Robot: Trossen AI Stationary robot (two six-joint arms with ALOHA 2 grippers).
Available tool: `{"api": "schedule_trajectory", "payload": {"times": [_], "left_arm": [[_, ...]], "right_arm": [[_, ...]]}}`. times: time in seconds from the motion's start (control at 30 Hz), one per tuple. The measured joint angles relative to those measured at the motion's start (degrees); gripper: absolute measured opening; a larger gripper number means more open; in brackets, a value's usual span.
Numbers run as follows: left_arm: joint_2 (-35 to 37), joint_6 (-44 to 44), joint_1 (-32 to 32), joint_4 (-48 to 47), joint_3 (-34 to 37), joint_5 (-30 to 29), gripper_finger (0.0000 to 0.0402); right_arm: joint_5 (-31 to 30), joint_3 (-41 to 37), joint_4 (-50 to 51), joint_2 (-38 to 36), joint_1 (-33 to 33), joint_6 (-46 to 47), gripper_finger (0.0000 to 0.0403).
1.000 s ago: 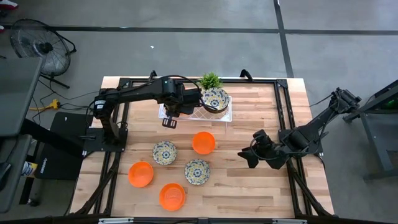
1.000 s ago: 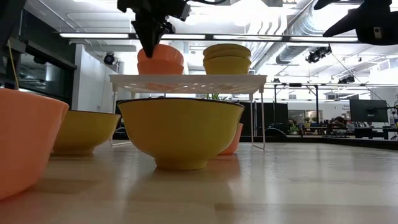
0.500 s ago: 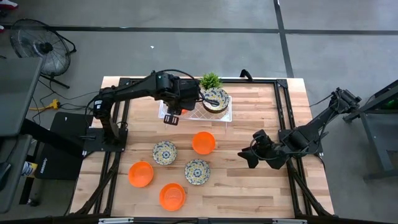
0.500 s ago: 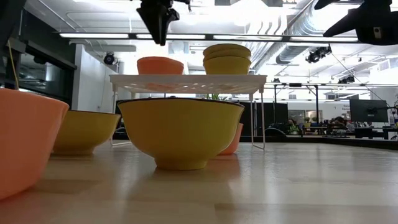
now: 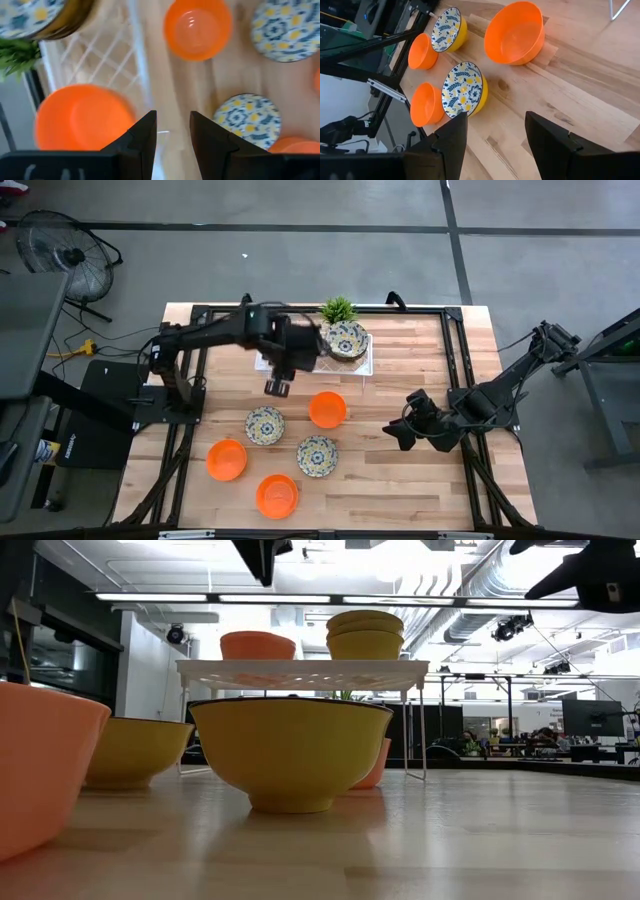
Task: Pick & Place Mini bowls
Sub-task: Stack the orange bowl on the orange bowl on the shelf
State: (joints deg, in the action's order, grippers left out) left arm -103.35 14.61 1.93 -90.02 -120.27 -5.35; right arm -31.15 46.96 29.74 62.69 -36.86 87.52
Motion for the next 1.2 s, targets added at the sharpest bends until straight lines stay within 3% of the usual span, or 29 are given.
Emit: {"api": "schedule_trajectory", "payload": {"times": [0.37, 0.53, 0.7, 0.8, 1.0, 1.2], "left_arm": [[0.4, -10.2, -16.6, 1.6, 0.0, -8.4, 0.0112], [4.3, -14.8, -23.8, 0.5, -0.2, -17.3, 0.0112], [6.7, -16.4, -28.2, 0.0, 0.0, -25.2, 0.0112], [9.3, -16.4, -30.5, 0.0, 1.3, -26.8, 0.0112], [14.7, -17.2, -33.7, 0.8, 10.6, -26.8, 0.0112], [23.8, -18.8, -38.2, 10.6, 26.4, -25.1, 0.0112]], "right_arm": [[2.6, 0.0, -0.1, 7.4, 0.1, 5.1, 0.0188], [4.8, 0.0, -1.8, 12.0, 0.2, 8.6, 0.0188], [6.7, 0.0, -7.6, 16.6, 2.1, 11.2, 0.0188], [9.4, 0.0, -13.5, 20.4, 4.9, 11.1, 0.0188], [11.2, 0.2, -23.5, 26.2, 11.1, 10.1, 0.0188], [12.0, 3.9, -21.2, 27.5, 16.5, 9.0, 0.0188]]}}
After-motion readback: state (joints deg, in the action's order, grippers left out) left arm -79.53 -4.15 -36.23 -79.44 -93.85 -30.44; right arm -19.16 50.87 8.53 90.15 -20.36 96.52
